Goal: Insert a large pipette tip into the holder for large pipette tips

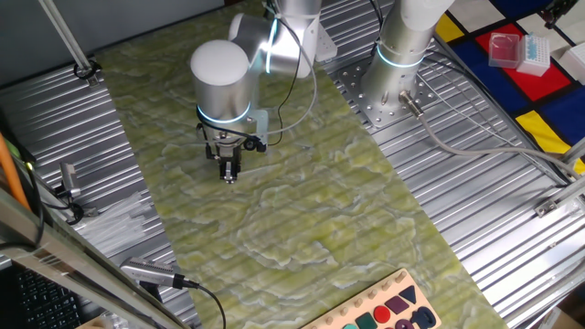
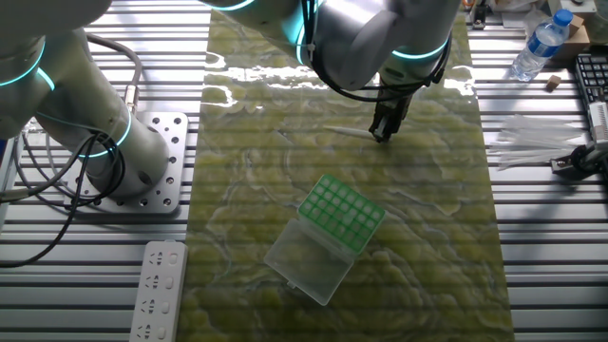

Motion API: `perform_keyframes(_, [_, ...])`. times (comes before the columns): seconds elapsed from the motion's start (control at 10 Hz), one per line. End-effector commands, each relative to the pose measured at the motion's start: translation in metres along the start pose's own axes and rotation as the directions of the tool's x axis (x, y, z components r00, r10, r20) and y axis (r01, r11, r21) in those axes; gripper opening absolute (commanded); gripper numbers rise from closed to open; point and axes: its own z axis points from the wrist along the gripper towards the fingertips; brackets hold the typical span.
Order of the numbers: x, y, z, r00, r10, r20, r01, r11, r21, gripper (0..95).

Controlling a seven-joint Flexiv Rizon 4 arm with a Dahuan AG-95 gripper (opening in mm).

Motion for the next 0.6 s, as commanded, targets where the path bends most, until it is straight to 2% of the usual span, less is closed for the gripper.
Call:
perform_keyframes(0.1, [0.0003, 0.0002, 0.0002, 1.000, 0.000, -0.002, 0.000, 1.000, 0.001, 19.0])
perform_keyframes(0.4, [0.0003, 0.0004, 0.0009, 1.000, -0.006, -0.007, 0.006, 1.000, 0.006, 19.0])
perform_keyframes(0.5, [0.0009, 0.0008, 0.0006, 1.000, -0.006, -0.008, 0.006, 1.000, 0.006, 0.0])
perform_keyframes(0.6, [0.0013, 0.0010, 0.0003, 1.000, -0.001, -0.009, 0.002, 1.000, 0.007, 0.0])
